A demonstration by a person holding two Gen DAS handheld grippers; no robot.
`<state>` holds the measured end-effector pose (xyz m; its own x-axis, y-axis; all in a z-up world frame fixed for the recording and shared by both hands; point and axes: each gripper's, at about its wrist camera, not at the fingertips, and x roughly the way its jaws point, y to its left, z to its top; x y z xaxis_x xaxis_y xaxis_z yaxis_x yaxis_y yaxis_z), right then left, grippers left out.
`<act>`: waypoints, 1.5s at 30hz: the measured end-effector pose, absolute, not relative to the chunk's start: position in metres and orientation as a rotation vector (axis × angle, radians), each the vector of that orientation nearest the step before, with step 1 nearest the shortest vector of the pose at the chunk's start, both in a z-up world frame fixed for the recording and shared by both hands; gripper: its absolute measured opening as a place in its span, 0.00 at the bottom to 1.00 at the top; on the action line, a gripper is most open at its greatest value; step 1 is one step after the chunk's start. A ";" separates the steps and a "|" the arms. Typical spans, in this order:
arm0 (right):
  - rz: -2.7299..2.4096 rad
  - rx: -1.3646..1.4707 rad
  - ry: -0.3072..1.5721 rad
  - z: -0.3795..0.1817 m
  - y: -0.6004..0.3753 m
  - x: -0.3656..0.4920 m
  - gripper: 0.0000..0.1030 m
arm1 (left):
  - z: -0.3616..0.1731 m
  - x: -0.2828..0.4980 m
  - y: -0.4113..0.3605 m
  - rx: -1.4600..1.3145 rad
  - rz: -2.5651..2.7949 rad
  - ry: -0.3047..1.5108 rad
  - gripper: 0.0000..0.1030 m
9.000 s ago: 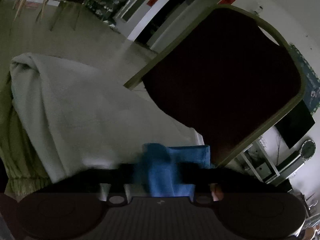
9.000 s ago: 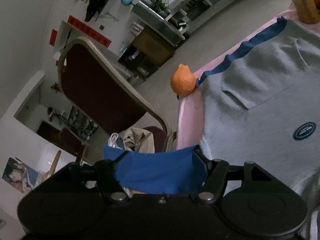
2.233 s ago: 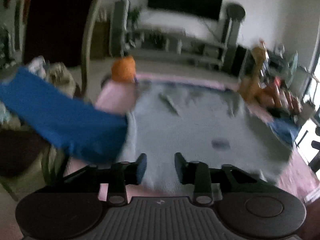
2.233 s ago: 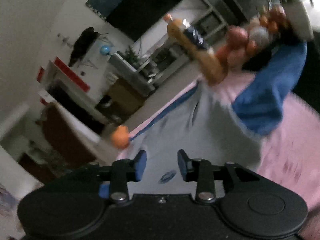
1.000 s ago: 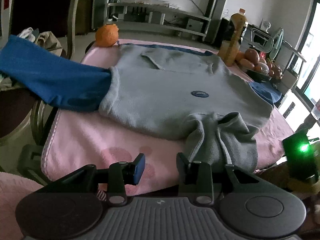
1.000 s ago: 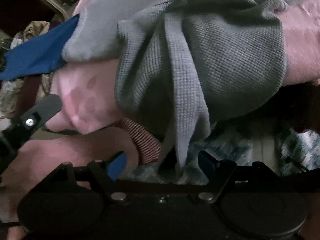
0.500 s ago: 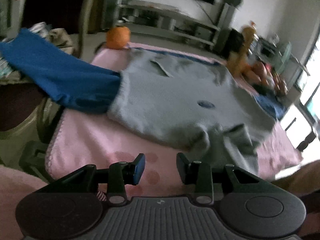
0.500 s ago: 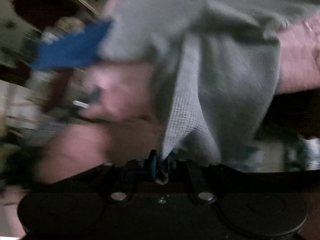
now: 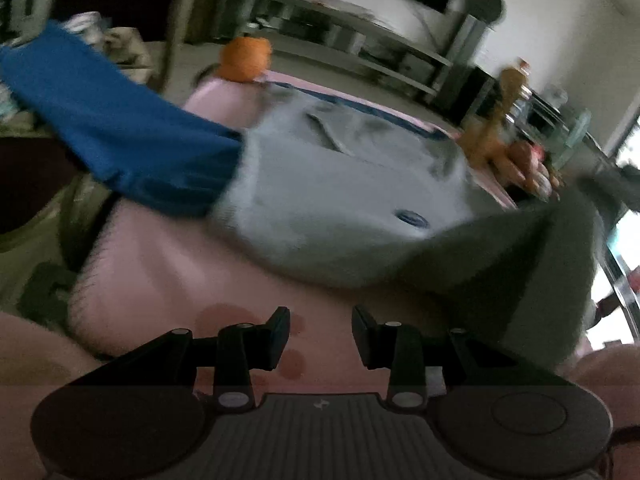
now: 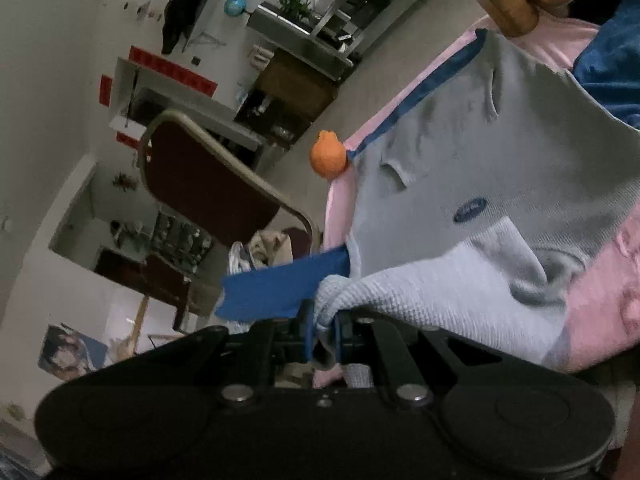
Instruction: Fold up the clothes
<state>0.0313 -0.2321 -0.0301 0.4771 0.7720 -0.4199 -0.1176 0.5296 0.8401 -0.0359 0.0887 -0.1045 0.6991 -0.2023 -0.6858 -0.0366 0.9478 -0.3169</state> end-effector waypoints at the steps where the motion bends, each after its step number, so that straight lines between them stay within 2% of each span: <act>1: 0.630 0.859 0.914 -0.031 -0.232 0.039 0.09 | -0.102 -0.035 0.083 -0.311 -0.148 0.787 0.35; 6: 0.628 0.886 0.920 -0.032 -0.235 0.073 0.09 | -0.084 -0.033 0.036 -0.153 -0.413 0.718 0.47; 12: 0.624 0.892 0.932 -0.038 -0.242 0.086 0.10 | -0.082 -0.037 -0.005 0.048 -0.487 0.708 0.47; 18: 0.620 0.925 0.928 -0.046 -0.251 0.089 0.10 | -0.079 -0.039 -0.028 0.173 -0.478 0.684 0.52; 25: 0.628 0.960 0.929 -0.054 -0.255 0.093 0.10 | -0.068 -0.043 -0.053 0.191 -0.491 0.713 0.52; 29: 0.636 0.987 0.946 -0.062 -0.258 0.097 0.10 | -0.067 -0.050 -0.065 0.231 -0.467 0.716 0.59; 35: 0.683 0.999 0.951 -0.064 -0.253 0.094 0.10 | -0.081 -0.033 -0.063 0.232 -0.341 0.762 0.58; 36: 0.685 1.000 0.951 -0.065 -0.254 0.094 0.10 | -0.081 -0.032 -0.060 0.224 -0.326 0.773 0.52; 37: 0.686 1.003 0.950 -0.065 -0.254 0.094 0.10 | -0.081 -0.030 -0.058 0.212 -0.312 0.788 0.31; 38: 0.685 1.007 0.948 -0.066 -0.256 0.094 0.10 | -0.082 -0.029 -0.055 0.201 -0.297 0.802 0.16; 39: 0.682 1.012 0.945 -0.067 -0.258 0.094 0.10 | -0.082 -0.028 -0.052 0.189 -0.283 0.817 0.07; 45: 0.623 1.041 0.922 -0.076 -0.279 0.098 0.10 | -0.045 -0.027 -0.029 0.053 -0.296 0.753 0.06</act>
